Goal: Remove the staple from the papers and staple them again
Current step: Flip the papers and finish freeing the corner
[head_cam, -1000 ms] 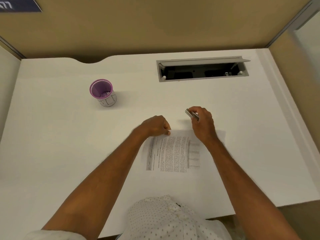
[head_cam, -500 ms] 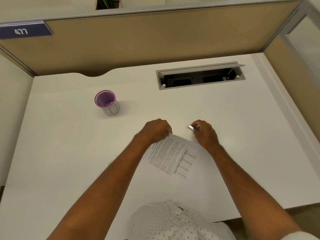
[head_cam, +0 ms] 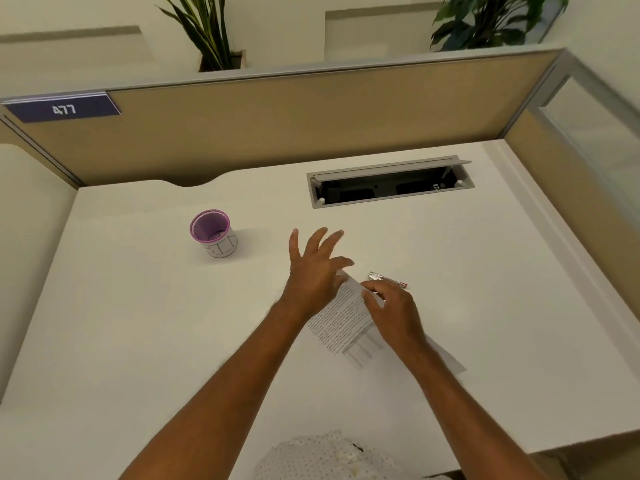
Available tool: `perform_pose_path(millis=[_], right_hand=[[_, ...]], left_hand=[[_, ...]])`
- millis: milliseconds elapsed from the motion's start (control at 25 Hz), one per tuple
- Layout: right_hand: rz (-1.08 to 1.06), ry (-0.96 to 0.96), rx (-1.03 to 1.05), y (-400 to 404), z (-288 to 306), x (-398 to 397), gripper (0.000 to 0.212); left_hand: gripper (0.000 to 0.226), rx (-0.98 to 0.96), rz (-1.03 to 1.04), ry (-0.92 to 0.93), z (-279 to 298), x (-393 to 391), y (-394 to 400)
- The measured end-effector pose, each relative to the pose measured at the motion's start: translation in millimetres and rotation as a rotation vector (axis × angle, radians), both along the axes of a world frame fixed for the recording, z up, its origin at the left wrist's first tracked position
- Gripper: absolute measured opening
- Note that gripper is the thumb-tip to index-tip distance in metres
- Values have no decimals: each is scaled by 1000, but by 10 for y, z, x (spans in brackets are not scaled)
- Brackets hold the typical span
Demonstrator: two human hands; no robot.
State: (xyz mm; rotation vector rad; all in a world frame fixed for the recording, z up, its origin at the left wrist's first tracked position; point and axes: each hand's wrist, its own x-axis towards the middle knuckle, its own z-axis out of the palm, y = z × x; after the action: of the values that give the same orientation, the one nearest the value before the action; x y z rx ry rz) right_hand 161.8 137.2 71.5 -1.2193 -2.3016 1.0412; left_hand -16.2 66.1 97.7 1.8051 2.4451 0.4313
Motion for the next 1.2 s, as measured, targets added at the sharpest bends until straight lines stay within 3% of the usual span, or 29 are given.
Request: perform_pose_path(millis=[80,160,280,360,480,560,680,840,1000,1120,1200], right_hand=[[-27,9,1,-6,61,25,21],[-61,39,6,-9,153,60,21],[-125,79,58,-34,406,71,29],[-135,100,201,-88,580,62,39],[-99,91,494,-300,762,60,28],[-71,0,605,-507,825,40,36],[4,-61,643,-777,743,-39,44],[99,-41,495,-658,317,-47,33],[-81,33,287,-157,-269,95,30],[-247,-73,204,270,-581,169,37],[-197,-163,189,482,-713,182,46]], left_hand=[[40,240,212,-55,28,160,-54],[39,413,380,-318,87,354,-111],[39,435,504,-921,184,553,-136],[49,411,543,-1285,332,602,-89],[42,427,503,-1519,535,601,-93],[30,463,463,-1641,606,561,-153],[27,488,490,-1675,522,465,-296],[25,462,820,-1579,-113,269,-523],[23,345,1096,-1493,-678,128,-713],[25,325,1133,-1471,-863,17,-721],[25,305,1134,-1486,-918,-13,-685]])
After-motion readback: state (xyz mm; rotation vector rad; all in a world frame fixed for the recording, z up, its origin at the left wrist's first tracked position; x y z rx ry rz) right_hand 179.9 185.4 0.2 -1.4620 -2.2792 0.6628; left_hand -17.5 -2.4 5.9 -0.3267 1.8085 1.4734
